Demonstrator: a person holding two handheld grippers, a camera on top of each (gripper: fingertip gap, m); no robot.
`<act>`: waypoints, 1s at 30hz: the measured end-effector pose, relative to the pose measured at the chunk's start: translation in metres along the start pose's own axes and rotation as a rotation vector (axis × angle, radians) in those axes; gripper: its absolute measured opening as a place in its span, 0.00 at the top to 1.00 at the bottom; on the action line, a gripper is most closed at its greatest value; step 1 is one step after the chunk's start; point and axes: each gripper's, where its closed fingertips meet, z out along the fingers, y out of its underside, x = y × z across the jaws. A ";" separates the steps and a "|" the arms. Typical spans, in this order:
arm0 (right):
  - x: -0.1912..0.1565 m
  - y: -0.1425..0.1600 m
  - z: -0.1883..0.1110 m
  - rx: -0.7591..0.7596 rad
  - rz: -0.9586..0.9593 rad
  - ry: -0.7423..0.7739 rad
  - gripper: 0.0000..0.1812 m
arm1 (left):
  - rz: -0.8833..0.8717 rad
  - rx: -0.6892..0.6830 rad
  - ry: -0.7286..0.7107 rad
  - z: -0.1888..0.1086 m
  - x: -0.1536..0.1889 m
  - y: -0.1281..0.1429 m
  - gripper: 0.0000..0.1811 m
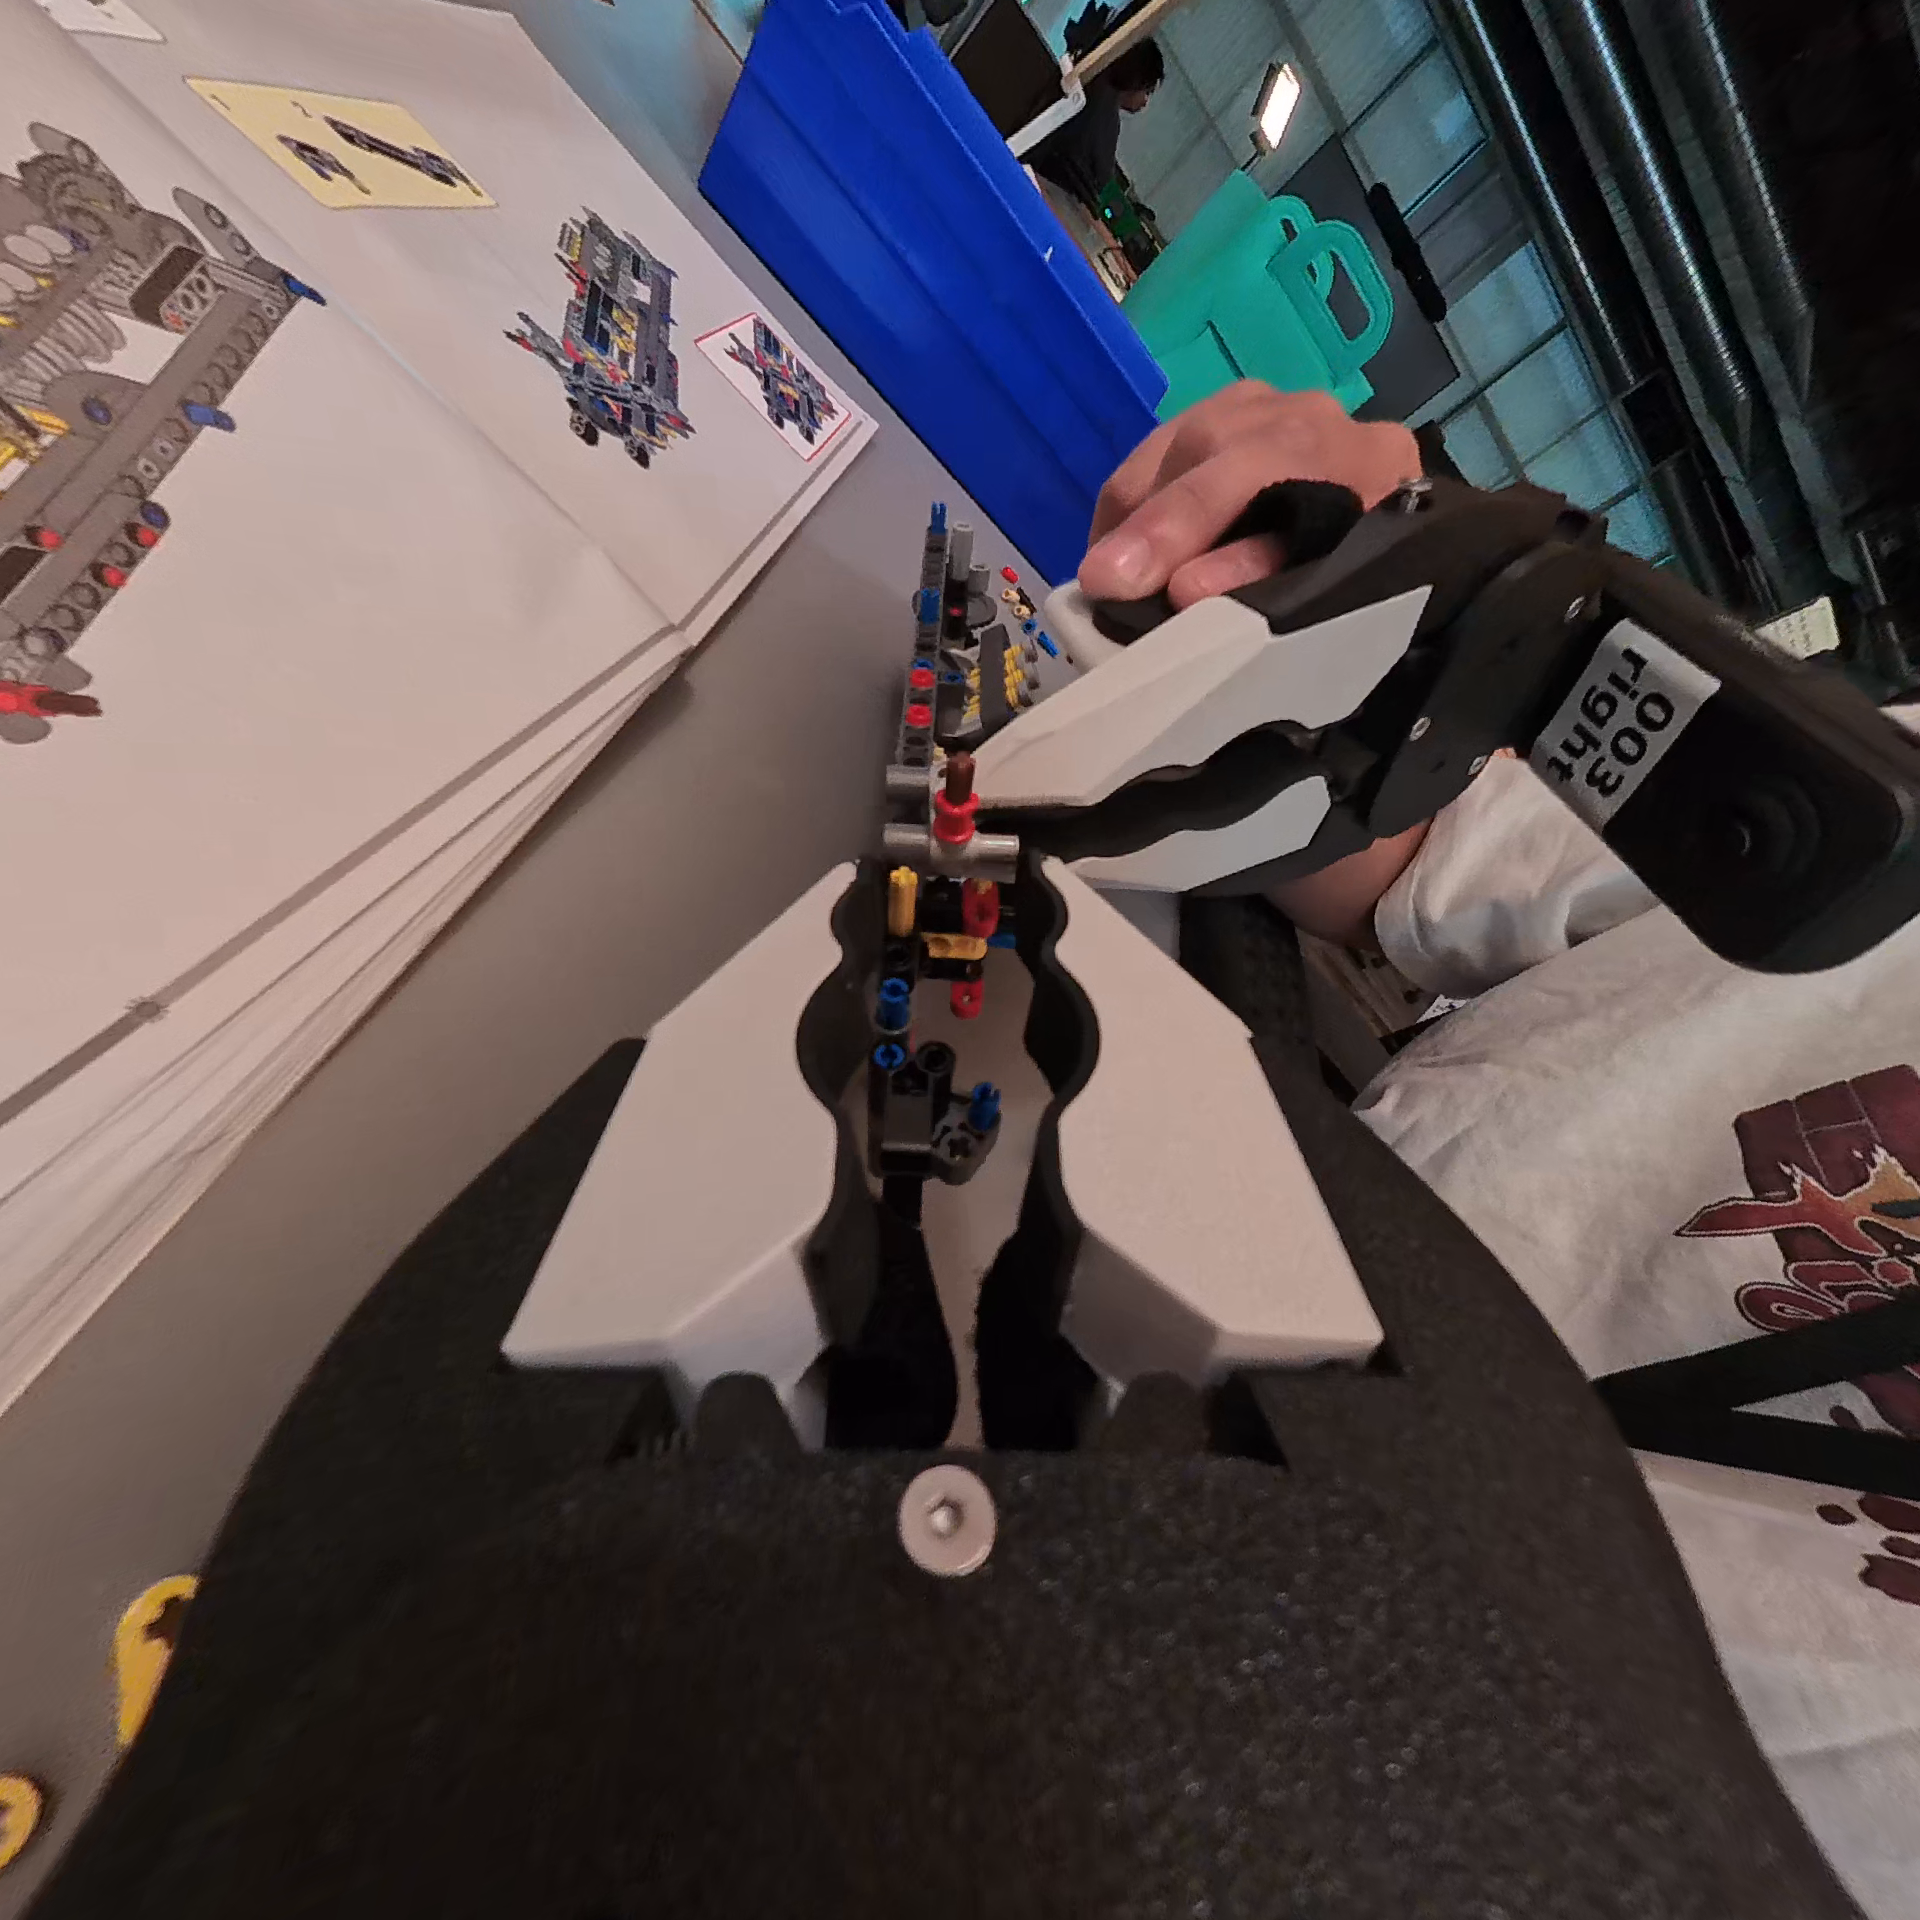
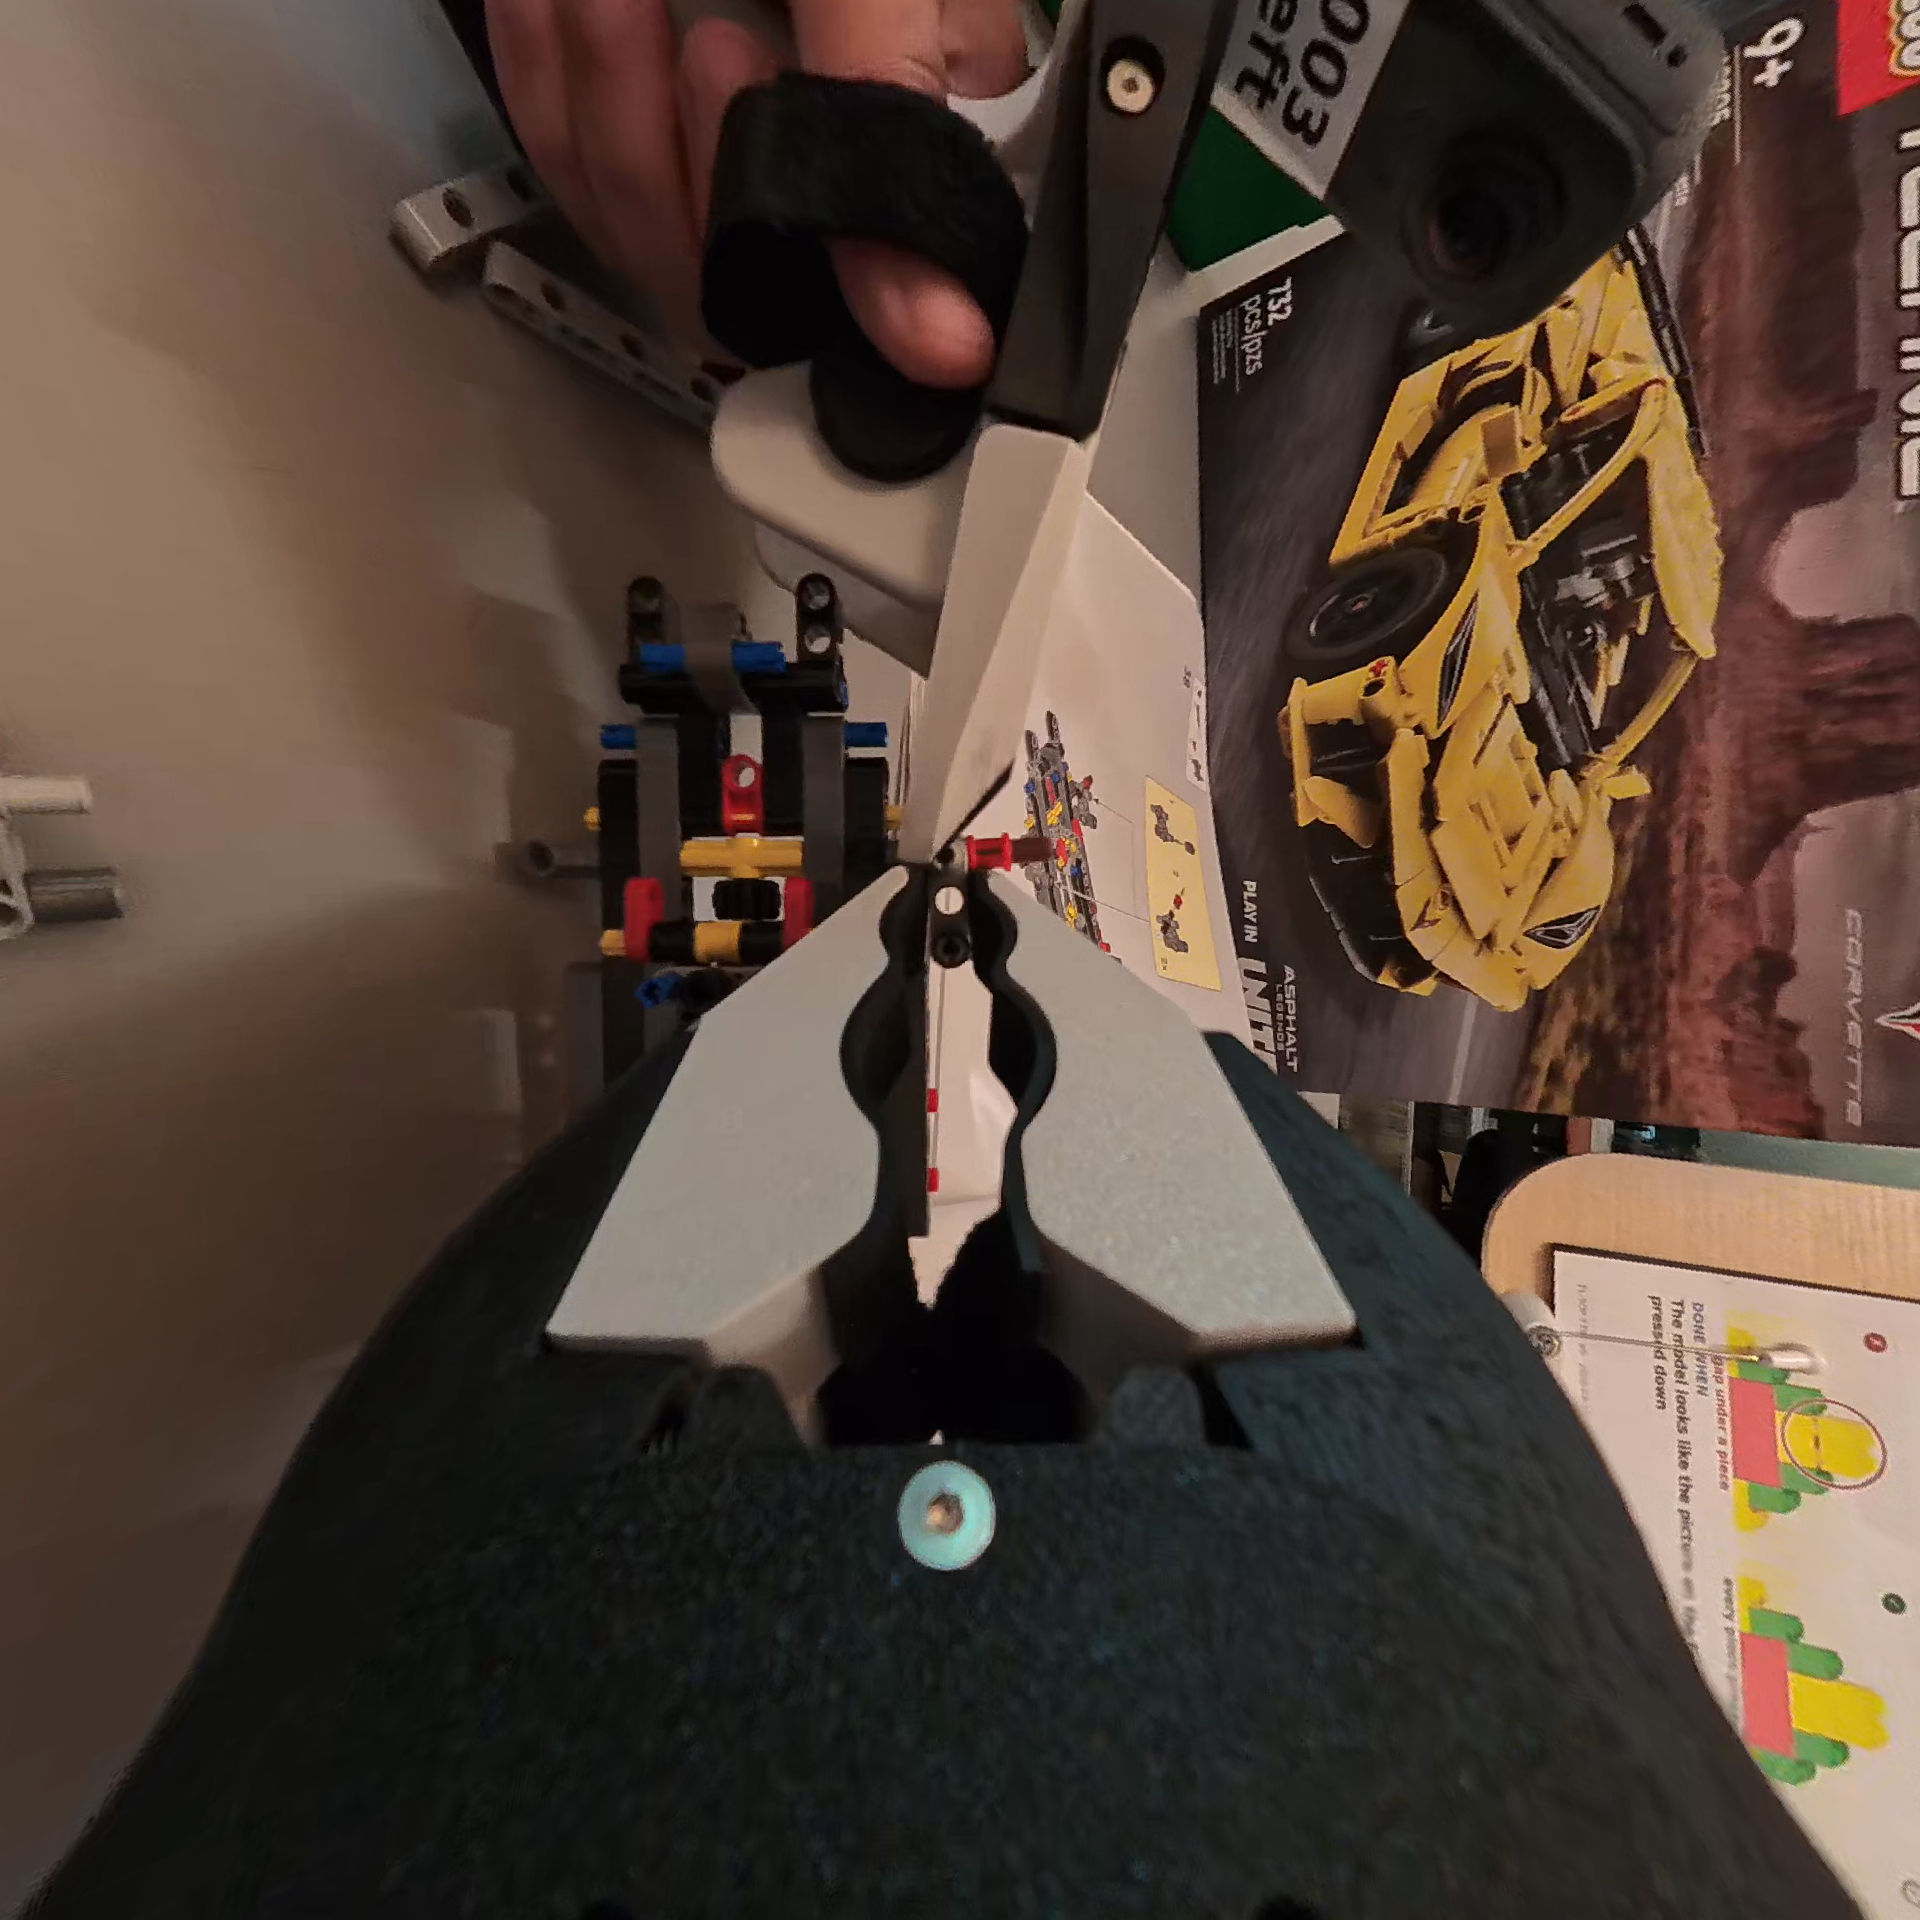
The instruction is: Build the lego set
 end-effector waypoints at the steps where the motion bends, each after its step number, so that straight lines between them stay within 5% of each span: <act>1: 0.001 0.000 0.000 -0.002 0.015 0.010 0.97 | -0.001 0.009 0.000 0.000 0.000 -0.001 0.87; 30: -0.003 -0.003 0.005 0.057 0.086 -0.023 0.96 | 0.041 0.005 -0.060 -0.001 -0.003 -0.001 0.87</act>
